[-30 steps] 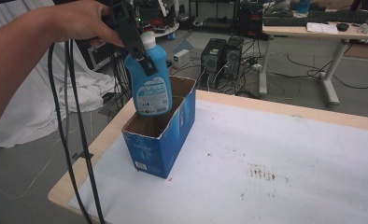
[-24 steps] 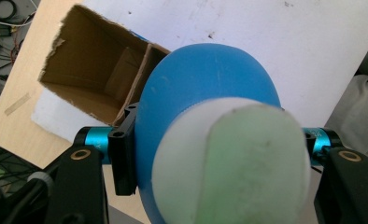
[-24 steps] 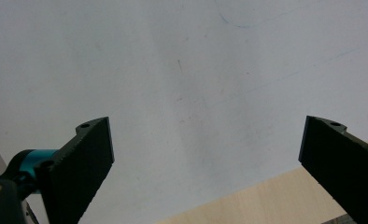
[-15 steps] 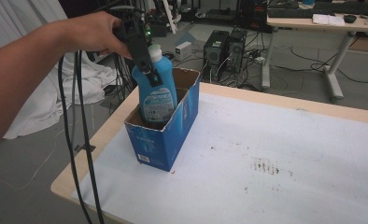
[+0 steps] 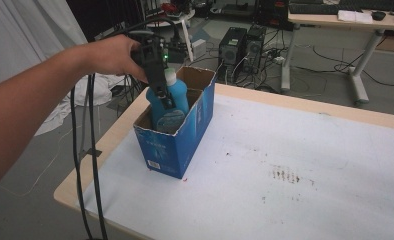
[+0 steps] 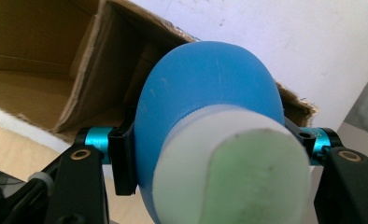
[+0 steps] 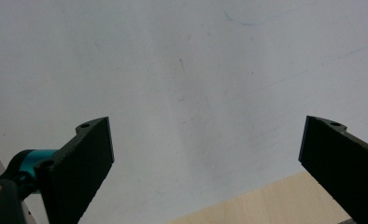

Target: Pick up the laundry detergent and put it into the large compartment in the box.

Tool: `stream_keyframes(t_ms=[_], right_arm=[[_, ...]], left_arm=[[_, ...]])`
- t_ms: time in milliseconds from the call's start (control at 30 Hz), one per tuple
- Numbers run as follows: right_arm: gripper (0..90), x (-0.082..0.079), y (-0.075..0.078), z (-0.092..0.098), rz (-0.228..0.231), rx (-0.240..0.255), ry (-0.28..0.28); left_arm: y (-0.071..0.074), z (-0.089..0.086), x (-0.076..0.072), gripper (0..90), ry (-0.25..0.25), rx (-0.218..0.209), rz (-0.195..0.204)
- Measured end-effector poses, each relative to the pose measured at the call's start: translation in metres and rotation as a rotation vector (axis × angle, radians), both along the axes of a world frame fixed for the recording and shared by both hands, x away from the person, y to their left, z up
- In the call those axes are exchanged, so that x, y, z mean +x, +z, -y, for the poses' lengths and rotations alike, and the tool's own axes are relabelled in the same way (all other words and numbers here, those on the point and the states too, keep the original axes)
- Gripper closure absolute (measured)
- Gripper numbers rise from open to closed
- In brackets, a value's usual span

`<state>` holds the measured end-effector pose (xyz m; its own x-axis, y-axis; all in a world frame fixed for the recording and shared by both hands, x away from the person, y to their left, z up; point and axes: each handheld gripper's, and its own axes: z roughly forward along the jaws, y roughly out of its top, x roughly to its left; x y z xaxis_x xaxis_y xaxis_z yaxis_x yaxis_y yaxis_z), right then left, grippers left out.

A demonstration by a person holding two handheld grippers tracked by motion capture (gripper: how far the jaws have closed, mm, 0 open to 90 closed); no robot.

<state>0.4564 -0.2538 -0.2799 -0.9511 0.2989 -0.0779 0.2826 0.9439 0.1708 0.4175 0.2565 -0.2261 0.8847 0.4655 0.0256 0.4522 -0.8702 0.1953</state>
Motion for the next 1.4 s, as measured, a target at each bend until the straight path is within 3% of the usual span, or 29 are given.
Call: stream_keyframes(t_ms=[633,900,1400], right_arm=[[2.3,0.0,-0.007,0.003,-0.013,0.001,-0.01],[2.3,0.0,-0.008,0.006,-0.014,0.007,-0.008],[2.3,-0.001,-0.011,0.005,-0.021,0.001,-0.012]], left_arm=[[-0.045,0.006,0.009,37.8,0.006,0.065,-0.054],[-0.054,0.006,0.01,37.8,0.016,0.08,-0.077],[-0.056,0.002,0.016,37.4,0.032,0.045,-0.085]])
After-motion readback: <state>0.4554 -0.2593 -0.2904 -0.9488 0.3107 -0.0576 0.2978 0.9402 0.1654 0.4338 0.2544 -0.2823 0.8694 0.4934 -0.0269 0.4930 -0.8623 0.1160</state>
